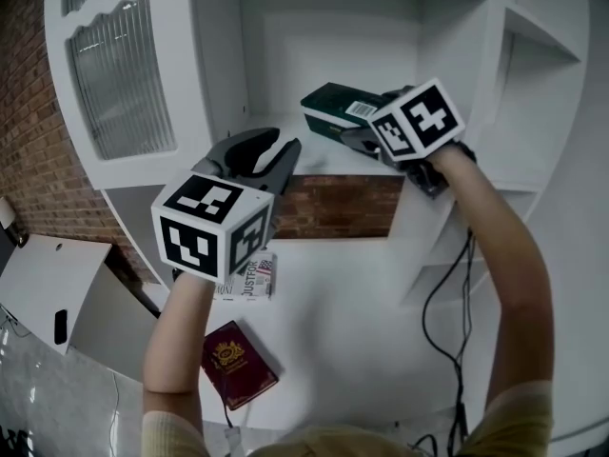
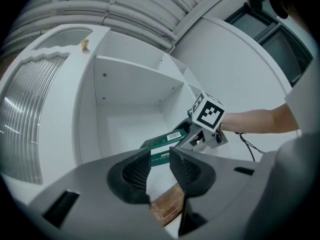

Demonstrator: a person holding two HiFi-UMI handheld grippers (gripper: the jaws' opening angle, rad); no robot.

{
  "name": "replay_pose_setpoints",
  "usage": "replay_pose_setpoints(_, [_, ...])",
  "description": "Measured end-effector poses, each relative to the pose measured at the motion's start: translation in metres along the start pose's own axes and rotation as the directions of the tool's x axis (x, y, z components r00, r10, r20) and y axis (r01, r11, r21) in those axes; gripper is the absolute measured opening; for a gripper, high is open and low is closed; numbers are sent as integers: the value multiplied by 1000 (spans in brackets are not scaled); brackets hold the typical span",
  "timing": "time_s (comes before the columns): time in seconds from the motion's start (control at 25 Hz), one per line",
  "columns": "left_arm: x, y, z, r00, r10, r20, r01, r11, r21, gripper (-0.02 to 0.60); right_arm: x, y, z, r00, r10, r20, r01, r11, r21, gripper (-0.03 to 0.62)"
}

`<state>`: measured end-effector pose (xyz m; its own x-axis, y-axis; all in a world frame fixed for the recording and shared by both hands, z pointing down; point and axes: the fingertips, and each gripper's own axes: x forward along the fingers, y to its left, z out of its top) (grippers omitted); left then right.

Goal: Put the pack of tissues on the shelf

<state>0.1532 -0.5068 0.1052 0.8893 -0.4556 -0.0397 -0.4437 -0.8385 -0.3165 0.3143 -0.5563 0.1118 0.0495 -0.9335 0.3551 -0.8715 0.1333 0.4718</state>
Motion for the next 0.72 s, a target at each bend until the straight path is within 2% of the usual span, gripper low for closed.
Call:
replay_pose_setpoints(0.36, [-19,-8,8,1000,7,22,-7,1000,5,101,-9,-19,-5,989,-144,33,145,989,-10,433])
replay_pose_setpoints(0.6, [-33,-12,13,999,17,40,-17,1000,8,100,-10,-24,-10,990,-141,20,140,990,29,433])
replay_pose_setpoints(0.72, [-39,-15,14,999,20,42,-21,1000,9,101,-14,-29,-13,983,-185,-1,185,983,-2,433])
